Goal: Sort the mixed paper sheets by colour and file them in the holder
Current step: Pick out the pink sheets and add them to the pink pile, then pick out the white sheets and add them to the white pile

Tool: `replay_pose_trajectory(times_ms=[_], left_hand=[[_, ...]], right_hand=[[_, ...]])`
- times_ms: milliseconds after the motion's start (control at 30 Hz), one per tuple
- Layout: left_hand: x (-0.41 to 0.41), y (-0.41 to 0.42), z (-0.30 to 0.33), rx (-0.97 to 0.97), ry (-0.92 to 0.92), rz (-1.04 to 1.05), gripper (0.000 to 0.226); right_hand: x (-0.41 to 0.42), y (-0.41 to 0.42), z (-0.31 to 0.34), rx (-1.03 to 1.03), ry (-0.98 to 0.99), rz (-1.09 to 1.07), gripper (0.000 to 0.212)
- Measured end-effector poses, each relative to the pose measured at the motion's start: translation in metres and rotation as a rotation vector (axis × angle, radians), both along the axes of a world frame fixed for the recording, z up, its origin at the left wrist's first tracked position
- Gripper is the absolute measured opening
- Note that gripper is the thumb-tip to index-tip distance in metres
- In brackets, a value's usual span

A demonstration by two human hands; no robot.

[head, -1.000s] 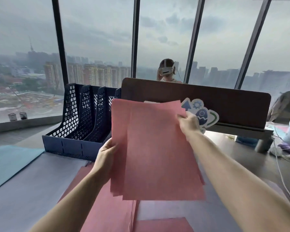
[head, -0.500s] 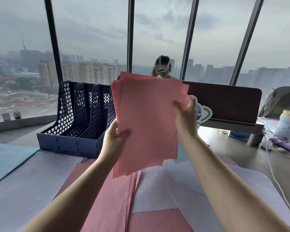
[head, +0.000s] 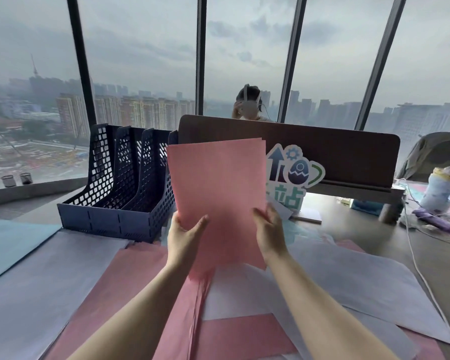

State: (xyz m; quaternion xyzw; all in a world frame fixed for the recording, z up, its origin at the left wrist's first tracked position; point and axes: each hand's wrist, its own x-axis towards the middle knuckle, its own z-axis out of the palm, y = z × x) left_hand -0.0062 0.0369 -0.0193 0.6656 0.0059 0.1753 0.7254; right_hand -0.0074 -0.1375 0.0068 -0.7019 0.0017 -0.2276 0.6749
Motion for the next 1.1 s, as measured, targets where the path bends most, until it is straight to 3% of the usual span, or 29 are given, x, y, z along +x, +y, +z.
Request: replay_pose_trajectory(times_ms=[133,200,300,467,600,800,867,967,1100], left_hand=[[0.001,0.005,0.008,0.128,0.035,-0.014,0.005],[0.000,0.018,0.021,0.131,-0.009,0.004,0.010],[-0.007,0.052,0.044,0.063,0.007,-0.083,0.012],[-0.033,0.134,0.051,0.194,0.261,-0.275,0.015],[-0.060,0.193,0.028,0.387,0.532,-0.402,0.040],[-0.085,0.208,0.003,0.772,0.705,-0.354,0.015],[-0.087,0.205,-0.002,0.903,0.736,-0.271,0.021],[-0.088,0.199,-0.005,1.035,0.749,-0.154,0.049],[-0.084,0.184,0.002,1.395,0.665,-0.062,0.080]], right_hand=[[-0.003,0.007,-0.009,-0.141,0.014,-0.033,0.020],[-0.004,0.006,-0.003,-0.172,0.012,-0.105,0.031],[-0.013,0.010,0.016,-0.232,0.005,-0.053,0.024],[-0.052,0.039,0.029,-0.289,0.293,0.292,0.012],[-0.082,0.062,0.013,-0.376,0.558,0.565,0.012],[-0.091,0.083,-0.025,-0.677,0.728,0.652,0.018],[-0.094,0.086,-0.030,-0.734,0.748,0.651,0.016],[-0.099,0.087,-0.036,-0.841,0.735,0.603,0.019],[-0.097,0.078,-0.037,-1.016,0.647,0.391,0.026]])
